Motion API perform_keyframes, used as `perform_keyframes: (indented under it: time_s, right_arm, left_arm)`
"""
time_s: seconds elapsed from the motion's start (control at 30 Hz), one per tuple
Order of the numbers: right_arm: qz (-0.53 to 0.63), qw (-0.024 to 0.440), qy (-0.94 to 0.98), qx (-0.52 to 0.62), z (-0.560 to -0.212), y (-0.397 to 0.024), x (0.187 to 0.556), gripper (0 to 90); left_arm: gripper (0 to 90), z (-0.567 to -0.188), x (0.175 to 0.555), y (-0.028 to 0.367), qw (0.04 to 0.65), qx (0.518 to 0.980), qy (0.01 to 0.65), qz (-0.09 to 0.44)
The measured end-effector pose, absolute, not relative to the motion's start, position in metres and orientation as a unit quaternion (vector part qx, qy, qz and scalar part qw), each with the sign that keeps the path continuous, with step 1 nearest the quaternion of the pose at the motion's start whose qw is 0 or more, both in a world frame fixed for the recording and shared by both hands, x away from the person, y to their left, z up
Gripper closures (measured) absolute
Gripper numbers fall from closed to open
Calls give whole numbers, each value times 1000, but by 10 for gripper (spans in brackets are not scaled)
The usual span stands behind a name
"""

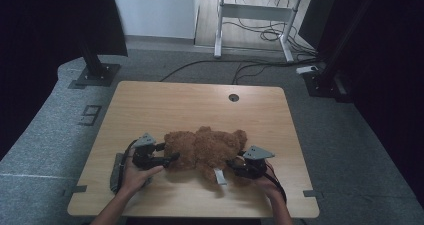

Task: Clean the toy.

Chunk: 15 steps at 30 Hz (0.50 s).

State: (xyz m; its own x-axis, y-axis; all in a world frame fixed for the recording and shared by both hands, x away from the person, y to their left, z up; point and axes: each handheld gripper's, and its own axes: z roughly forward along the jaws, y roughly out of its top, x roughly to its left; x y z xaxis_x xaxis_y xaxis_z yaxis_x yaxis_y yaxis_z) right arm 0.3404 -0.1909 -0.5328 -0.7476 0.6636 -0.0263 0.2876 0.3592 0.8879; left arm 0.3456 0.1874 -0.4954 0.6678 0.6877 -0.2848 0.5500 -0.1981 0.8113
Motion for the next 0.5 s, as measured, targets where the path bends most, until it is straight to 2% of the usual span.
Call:
perform_keyframes:
  time_s: [0.13, 0.5]
  right_arm:
    - [483, 202, 795, 308, -534, -191, 345, 438]
    - [487, 210, 785, 319, -533, -190, 351, 427]
  left_arm:
    - [294, -495, 354, 185, 495, 767, 402, 71]
    - [300, -492, 359, 189, 501, 762, 401, 85]
